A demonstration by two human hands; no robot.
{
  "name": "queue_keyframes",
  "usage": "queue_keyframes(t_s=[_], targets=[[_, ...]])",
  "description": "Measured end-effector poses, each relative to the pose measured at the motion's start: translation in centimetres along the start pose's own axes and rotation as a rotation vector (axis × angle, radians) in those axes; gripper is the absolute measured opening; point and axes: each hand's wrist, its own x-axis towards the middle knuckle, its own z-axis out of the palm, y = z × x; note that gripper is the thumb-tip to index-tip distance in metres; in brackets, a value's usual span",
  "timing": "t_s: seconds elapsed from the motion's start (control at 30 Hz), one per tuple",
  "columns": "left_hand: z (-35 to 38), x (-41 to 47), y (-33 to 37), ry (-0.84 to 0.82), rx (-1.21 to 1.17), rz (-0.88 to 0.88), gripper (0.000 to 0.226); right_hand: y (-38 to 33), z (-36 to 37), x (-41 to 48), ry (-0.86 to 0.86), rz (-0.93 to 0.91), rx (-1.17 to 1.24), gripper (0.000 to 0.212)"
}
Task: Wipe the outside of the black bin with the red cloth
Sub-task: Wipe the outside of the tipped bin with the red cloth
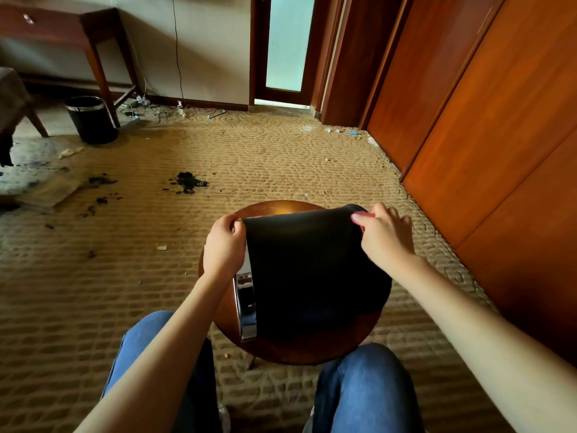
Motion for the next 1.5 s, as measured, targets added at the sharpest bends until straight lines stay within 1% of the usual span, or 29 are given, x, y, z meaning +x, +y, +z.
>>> queue_keyframes(t_s=[0.03, 0.1, 0.13, 0.2, 0.27, 0.3, 0.33, 0.37, 0.43, 0.53, 0.63, 0.7, 0.73, 0.77, 0.87, 0.93, 1.0, 1.07, 1.13, 1.2, 1.27, 1.33, 1.4, 1.5], targets=[[0.0, -0.1, 0.0, 0.000, 0.008, 0.008, 0.033, -0.7, 0.2, 0.1, 0.007, 0.025, -0.013, 0.037], [0.1, -0.4, -0.1, 0.010, 0.027, 0.018, 0.035, -3.6, 0.5, -0.2, 0.022, 0.002, -0.007, 0.035], [0.1, -0.7, -0.1, 0.020, 0.033, 0.023, 0.036, -5.7, 0.6, -0.7, 0.023, -0.049, 0.025, 0.035], [0.1, -1.0, -0.2, 0.039, 0.039, 0.035, 0.036, -10.7, 1.0, -2.4, 0.039, -0.226, 0.067, 0.032], [-0.1, -1.0, -0.3, 0.043, 0.036, 0.042, 0.035, -14.4, 1.0, -4.1, 0.152, -0.388, 0.087, 0.026], [-0.2, -1.0, -0.4, 0.040, 0.032, 0.043, 0.034, -15.1, 1.0, -4.5, 0.181, -0.431, 0.082, 0.026], [-0.2, -1.1, -0.4, 0.038, 0.031, 0.047, 0.034, -14.9, 1.2, -4.4, 0.164, -0.465, 0.086, 0.029], [-0.3, -1.2, -0.4, 0.037, 0.033, 0.052, 0.034, -13.9, 1.3, -4.0, 0.106, -0.476, 0.107, 0.036], [-0.3, -1.4, -0.5, 0.038, 0.028, 0.062, 0.034, -10.6, 1.3, -3.0, -0.002, -0.427, 0.127, 0.047], [-0.4, -1.5, -0.7, 0.027, 0.004, 0.067, 0.034, -4.9, 0.7, -0.8, -0.018, -0.265, 0.019, 0.045], [-0.4, -1.5, -0.8, 0.023, -0.001, 0.087, 0.033, -0.2, -0.2, 1.0, -0.085, -0.084, -0.120, 0.044], [-0.2, -1.7, -0.7, 0.042, -0.003, 0.085, 0.033, -0.1, -0.3, 1.2, -0.090, -0.021, -0.137, 0.040], [-0.1, -1.7, -0.8, 0.055, -0.003, 0.080, 0.033, -1.1, -0.3, 0.9, -0.082, -0.032, -0.142, 0.037], [0.1, -1.8, -0.8, 0.066, -0.004, 0.073, 0.033, -2.6, -0.1, 0.5, -0.071, -0.064, -0.137, 0.035], [0.2, -1.9, -0.8, 0.072, -0.015, 0.068, 0.034, -9.2, 0.0, -2.1, -0.020, -0.274, -0.021, 0.034], [0.1, -1.8, -0.9, 0.067, -0.033, 0.059, 0.034, -13.0, 0.5, -4.3, 0.078, -0.433, 0.016, 0.032], [-0.1, -1.8, -1.1, 0.057, -0.070, 0.043, 0.035, -14.4, 1.3, -5.6, 0.131, -0.524, 0.059, 0.028], [-0.1, -2.0, -1.2, 0.053, -0.101, 0.031, 0.035, -12.5, 2.0, -5.4, 0.130, -0.585, 0.118, 0.032], [-0.2, -2.0, -1.3, 0.047, -0.146, 0.013, 0.035, -8.8, 2.0, -4.4, 0.100, -0.532, 0.104, 0.043], [-0.2, -2.0, -1.2, 0.037, -0.184, -0.016, 0.035, -4.2, 1.6, -3.2, 0.113, -0.377, 0.031, 0.046], [-0.2, -2.0, -1.1, 0.026, -0.182, -0.018, 0.035, -0.2, 0.9, -2.4, 0.080, -0.196, -0.026, 0.045], [-0.2, -2.0, -0.9, 0.028, -0.185, -0.020, 0.034, 1.6, 0.7, -2.2, 0.057, -0.094, -0.114, 0.046], [-0.1, -2.0, -0.6, 0.035, -0.171, -0.024, 0.034, 0.6, 1.0, -2.5, 0.073, -0.086, -0.107, 0.044], [-0.1, -1.4, 0.1, 0.036, -0.144, -0.046, 0.035, -4.2, 1.9, -3.8, 0.114, -0.223, 0.004, 0.042]])
